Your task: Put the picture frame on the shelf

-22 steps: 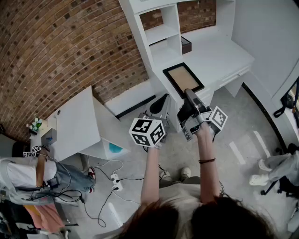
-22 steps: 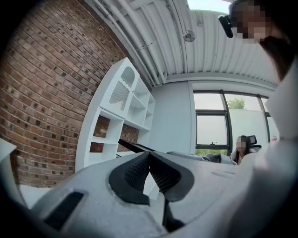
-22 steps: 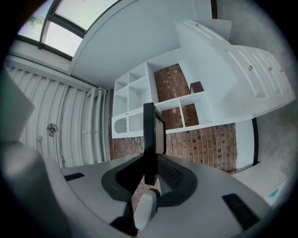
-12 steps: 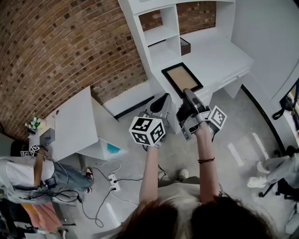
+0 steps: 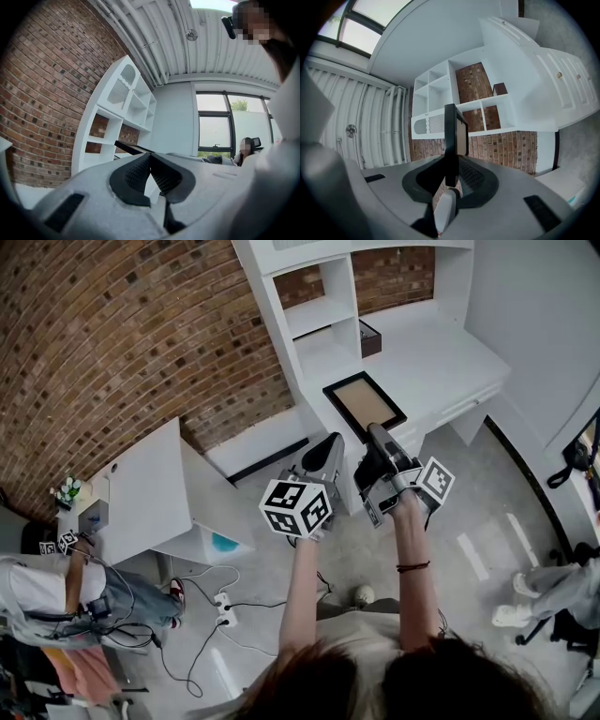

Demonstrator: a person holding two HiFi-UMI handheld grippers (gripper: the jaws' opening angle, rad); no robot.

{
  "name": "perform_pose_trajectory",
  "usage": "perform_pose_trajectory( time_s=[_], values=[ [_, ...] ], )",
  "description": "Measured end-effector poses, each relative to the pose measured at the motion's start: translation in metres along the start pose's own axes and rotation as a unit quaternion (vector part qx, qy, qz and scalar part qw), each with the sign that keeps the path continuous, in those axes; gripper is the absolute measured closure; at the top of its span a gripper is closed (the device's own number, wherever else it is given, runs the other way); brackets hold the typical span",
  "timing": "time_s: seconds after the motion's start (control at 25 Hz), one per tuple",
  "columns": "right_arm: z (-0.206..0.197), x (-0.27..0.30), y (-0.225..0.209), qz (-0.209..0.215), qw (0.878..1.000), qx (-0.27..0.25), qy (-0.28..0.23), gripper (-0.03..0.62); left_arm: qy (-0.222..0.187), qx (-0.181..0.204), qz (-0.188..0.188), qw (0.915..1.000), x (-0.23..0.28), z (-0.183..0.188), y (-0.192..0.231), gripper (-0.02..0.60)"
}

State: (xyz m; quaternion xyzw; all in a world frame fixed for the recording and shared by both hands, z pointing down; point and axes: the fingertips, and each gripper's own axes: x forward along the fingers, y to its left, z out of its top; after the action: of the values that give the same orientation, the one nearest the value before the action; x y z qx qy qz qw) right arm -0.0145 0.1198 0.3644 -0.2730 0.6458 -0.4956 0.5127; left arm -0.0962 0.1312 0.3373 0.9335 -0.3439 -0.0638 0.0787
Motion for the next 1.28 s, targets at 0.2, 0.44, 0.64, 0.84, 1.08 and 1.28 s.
perform_pose_trajectory(
  time_s=[0.2, 0.44, 0.64, 0.84, 1.08, 1.28],
  values=[
    [0.01, 0.002, -0.002, -0.002, 1.0, -0.002, -0.003, 0.526, 0.005, 0.002, 0.007, 1.0, 0.005, -0.002, 0.001, 0.571],
    [0.01, 0.005, -0.007, -0.003, 1.0, 0.006, -0.004, 0.526, 0.01, -0.001, 0.015, 0.9998, 0.003, -0.004, 0.009, 0.571],
    [0.021, 0.021, -0.013, -0.008, 1.0, 0.012, -0.006, 0.526, 0.006, -0.001, 0.011, 0.9999, 0.02, 0.005, 0.018, 0.571],
    [0.032, 0.025, -0.021, -0.011, 1.0, 0.006, -0.01, 0.526, 0.006, -0.001, 0.002, 1.0, 0.033, 0.0, 0.023, 0.571],
    [0.056, 0.048, -0.03, -0.013, 1.0, 0.005, -0.019, 0.526, 0.007, -0.002, -0.007, 1.0, 0.064, 0.006, 0.044, 0.571],
    [0.062, 0.052, -0.037, -0.006, 1.0, 0.0, -0.028, 0.526, 0.003, 0.003, -0.02, 0.9998, 0.075, 0.002, 0.049, 0.571]
  ],
)
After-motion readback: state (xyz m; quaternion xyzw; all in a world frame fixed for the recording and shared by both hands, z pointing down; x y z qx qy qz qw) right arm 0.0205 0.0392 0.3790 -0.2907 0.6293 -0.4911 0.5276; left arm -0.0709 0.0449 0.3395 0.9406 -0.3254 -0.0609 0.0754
